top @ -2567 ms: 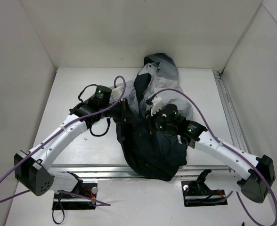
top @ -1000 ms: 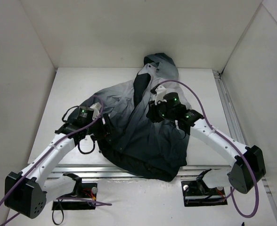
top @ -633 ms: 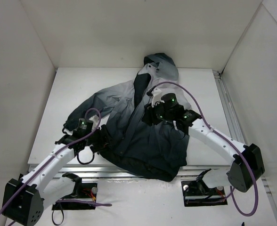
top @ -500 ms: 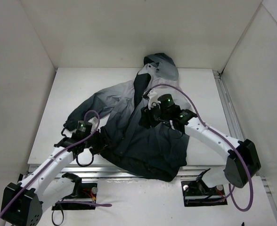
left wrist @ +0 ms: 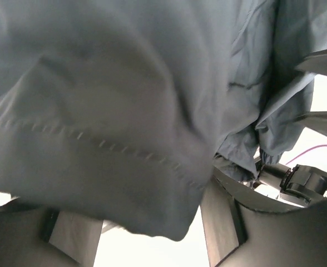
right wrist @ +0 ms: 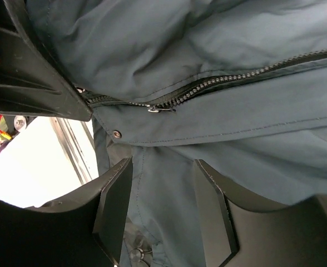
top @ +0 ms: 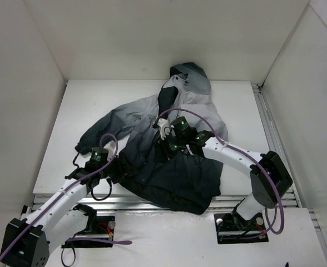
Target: Zip up the jacket
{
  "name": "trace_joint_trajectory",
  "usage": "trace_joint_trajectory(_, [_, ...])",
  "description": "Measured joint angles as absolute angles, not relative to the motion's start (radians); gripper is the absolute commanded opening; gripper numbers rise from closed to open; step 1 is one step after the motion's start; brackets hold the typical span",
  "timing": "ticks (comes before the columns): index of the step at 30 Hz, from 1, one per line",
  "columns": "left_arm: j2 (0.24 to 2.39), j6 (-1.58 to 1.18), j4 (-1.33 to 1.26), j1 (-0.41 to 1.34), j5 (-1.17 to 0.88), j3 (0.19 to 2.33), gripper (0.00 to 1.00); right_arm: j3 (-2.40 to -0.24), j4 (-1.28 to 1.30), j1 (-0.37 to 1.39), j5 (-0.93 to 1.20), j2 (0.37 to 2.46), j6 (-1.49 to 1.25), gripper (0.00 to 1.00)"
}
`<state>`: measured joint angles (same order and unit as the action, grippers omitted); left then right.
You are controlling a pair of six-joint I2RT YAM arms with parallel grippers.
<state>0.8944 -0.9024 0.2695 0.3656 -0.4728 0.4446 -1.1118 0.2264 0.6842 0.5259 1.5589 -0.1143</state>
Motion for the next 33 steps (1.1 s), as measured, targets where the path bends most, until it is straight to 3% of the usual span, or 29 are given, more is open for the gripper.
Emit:
trace_joint_trajectory(4, [0.911, -0.897, 0.222, 0.389, -0.454, 0.445, 0.55, -1.112, 0.221, 0.686, 0.536, 1.578, -0.107, 0.45])
trace_joint_trajectory(7, [0.925, -0.894, 0.194, 0.406, -0.44, 0.445, 0.48, -1.112, 0.214, 0.686, 0.538, 1.579, -0.105, 0.45])
trace_joint_trajectory(16, [0.957, -0.892, 0.141, 0.419, -0.436, 0.445, 0.01, -1.112, 0.164, 0.686, 0.546, 1.586, -0.1, 0.48])
trace_joint_trajectory(20, [0.948, -0.894, 0.137, 0.42, -0.443, 0.445, 0.0, -1.112, 0.132, 0.685, 0.563, 1.596, -0.089, 0.52])
trace_joint_trajectory(33, [0.881, -0.983, 0.049, 0.42, -0.519, 0.445, 0.0, -1.112, 0.04, 0.654, 0.656, 1.688, -0.08, 0.51])
